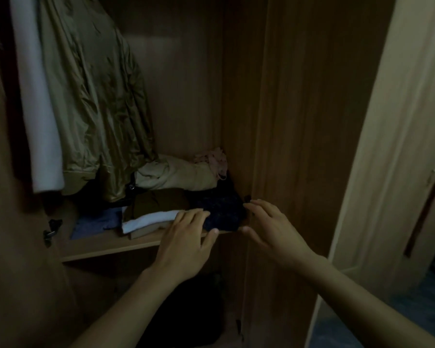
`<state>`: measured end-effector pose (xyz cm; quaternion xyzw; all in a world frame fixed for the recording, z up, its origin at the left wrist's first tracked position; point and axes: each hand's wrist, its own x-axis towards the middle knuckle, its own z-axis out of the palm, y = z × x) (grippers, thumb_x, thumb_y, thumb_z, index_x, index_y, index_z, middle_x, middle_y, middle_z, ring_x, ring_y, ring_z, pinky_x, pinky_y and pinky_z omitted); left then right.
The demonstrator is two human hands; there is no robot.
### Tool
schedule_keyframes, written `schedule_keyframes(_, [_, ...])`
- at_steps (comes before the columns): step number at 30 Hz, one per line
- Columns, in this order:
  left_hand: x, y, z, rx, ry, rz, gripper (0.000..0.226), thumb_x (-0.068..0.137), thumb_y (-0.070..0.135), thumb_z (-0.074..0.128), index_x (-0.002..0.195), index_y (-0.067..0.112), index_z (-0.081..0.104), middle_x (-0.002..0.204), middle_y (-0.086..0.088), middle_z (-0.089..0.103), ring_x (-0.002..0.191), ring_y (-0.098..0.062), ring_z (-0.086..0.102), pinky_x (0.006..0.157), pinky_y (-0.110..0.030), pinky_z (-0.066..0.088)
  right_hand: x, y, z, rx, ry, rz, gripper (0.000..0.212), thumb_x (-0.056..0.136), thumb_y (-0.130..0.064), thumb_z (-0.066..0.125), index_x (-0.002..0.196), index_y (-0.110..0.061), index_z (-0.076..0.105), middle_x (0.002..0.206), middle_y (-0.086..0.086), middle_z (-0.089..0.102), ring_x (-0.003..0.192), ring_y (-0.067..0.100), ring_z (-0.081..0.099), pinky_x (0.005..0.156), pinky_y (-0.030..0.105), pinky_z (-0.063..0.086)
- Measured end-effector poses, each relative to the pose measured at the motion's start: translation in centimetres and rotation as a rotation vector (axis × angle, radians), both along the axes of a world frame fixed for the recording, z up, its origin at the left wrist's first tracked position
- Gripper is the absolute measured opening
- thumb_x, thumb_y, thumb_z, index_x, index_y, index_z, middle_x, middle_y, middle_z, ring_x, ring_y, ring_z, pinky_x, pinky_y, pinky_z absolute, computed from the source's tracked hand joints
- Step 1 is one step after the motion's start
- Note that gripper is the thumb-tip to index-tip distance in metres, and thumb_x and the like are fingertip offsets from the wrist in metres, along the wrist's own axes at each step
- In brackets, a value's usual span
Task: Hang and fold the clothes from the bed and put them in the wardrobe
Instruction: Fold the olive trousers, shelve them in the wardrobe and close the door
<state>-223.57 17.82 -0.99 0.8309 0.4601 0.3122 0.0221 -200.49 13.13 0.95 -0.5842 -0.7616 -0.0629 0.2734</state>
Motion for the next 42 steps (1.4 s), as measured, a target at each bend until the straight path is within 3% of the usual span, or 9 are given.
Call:
schedule_keyframes(11, [3.2, 1.6, -1.5, -0.094, -0.077, -0.189, 0.054, 0.100, 0.057, 0.034, 0.146, 0.029, 0.039, 0.153, 0.011, 0.037, 0.137, -0.007, 0.031, 0.113, -0.026, 0.028, 1.4, -2.0, -0.6, 0.047, -0.017, -0.153, 0.057, 0.097, -0.056, 0.035, 0.146, -0.028, 0.037, 0.152, -0.005, 0.034, 0.143, 0.013, 0.027, 0.113, 0.037, 0.035])
schedule_keyframes(15, [4.8, 1.5, -1.7, -0.124, -0.047, -0.217, 0.080, 0.083, 0.074, 0.012, 0.145, 0.033, 0.039, 0.151, 0.014, 0.037, 0.135, -0.002, 0.029, 0.112, -0.022, 0.025, 3.7, -2.9, -0.4, 0.108, 0.045, -0.196, 0.058, 0.095, -0.059, 0.032, 0.145, -0.031, 0.039, 0.153, -0.006, 0.032, 0.143, 0.012, 0.027, 0.112, 0.039, 0.037])
schedule_keyframes(20, [8.3, 2.3, -1.6, -0.127, -0.027, -0.224, 0.086, 0.077, 0.078, 0.008, 0.144, 0.034, 0.039, 0.151, 0.016, 0.035, 0.135, -0.001, 0.027, 0.111, -0.023, 0.026, 7.9, -3.4, 0.5, 0.262, 0.100, -0.244, 0.049, 0.096, -0.050, 0.039, 0.139, -0.028, 0.049, 0.153, -0.002, 0.033, 0.141, 0.014, 0.031, 0.111, 0.041, 0.038])
schedule_keyframes(26, [15.5, 2.0, -0.7, -0.113, -0.004, -0.244, 0.086, 0.081, 0.083, 0.005, 0.142, 0.036, 0.042, 0.147, 0.019, 0.038, 0.132, 0.000, 0.030, 0.114, -0.031, 0.031, 14.1, -3.1, 1.8, 0.338, 0.112, -0.296, 0.059, 0.091, -0.036, 0.054, 0.147, -0.033, 0.034, 0.162, -0.002, 0.011, 0.149, 0.020, 0.011, 0.114, 0.052, 0.033])
schedule_keyframes(30, [19.8, 1.1, 0.2, -0.112, -0.038, -0.253, 0.055, 0.098, 0.062, 0.032, 0.144, 0.033, 0.042, 0.148, 0.019, 0.037, 0.132, 0.000, 0.030, 0.114, -0.030, 0.030, 17.4, -2.4, 2.5, 0.336, 0.205, -0.243, 0.080, 0.092, -0.030, 0.063, 0.154, -0.033, 0.013, 0.163, -0.006, 0.000, 0.150, 0.016, 0.011, 0.116, 0.047, 0.032])
schedule_keyframes(34, [22.7, 0.3, 0.5, -0.086, -0.042, -0.248, 0.050, 0.100, 0.055, 0.037, 0.146, 0.034, 0.037, 0.148, 0.019, 0.035, 0.133, 0.002, 0.028, 0.113, -0.026, 0.028, 18.6, -1.6, 1.3, 0.256, 0.338, -0.046, 0.090, 0.095, -0.038, 0.058, 0.155, -0.026, -0.008, 0.160, -0.009, 0.014, 0.142, 0.008, 0.031, 0.113, 0.033, 0.037])
schedule_keyframes(37, [23.6, 0.0, 0.6, -0.052, -0.034, -0.251, 0.054, 0.097, 0.055, 0.034, 0.147, 0.037, 0.036, 0.147, 0.020, 0.036, 0.133, 0.001, 0.030, 0.112, -0.027, 0.032, 18.5, -0.8, 0.5, 0.252, 0.430, 0.050, 0.093, 0.094, -0.032, 0.062, 0.155, -0.021, -0.007, 0.150, -0.024, 0.022, 0.137, -0.009, 0.026, 0.112, 0.013, 0.026])
schedule_keyframes(40, [23.6, -0.3, 0.7, -0.013, -0.010, -0.240, 0.057, 0.094, 0.051, 0.037, 0.149, 0.040, 0.032, 0.147, 0.021, 0.035, 0.132, 0.000, 0.031, 0.111, -0.028, 0.034, 18.4, -0.2, 0.1, 0.284, 0.515, 0.126, 0.090, 0.093, -0.028, 0.064, 0.156, -0.023, 0.000, 0.150, -0.004, 0.037, 0.138, 0.010, 0.038, 0.112, 0.034, 0.038])
schedule_keyframes(42, [23.2, -0.3, 0.7, 0.006, -0.002, -0.205, 0.058, 0.093, 0.053, 0.037, 0.150, 0.042, 0.030, 0.149, 0.020, 0.033, 0.134, -0.002, 0.030, 0.112, -0.030, 0.034, 18.2, 0.0, 0.1, 0.298, 0.539, 0.178, 0.087, 0.093, -0.023, 0.065, 0.155, -0.024, 0.006, 0.147, -0.001, 0.041, 0.132, 0.010, 0.045, 0.105, 0.031, 0.045])
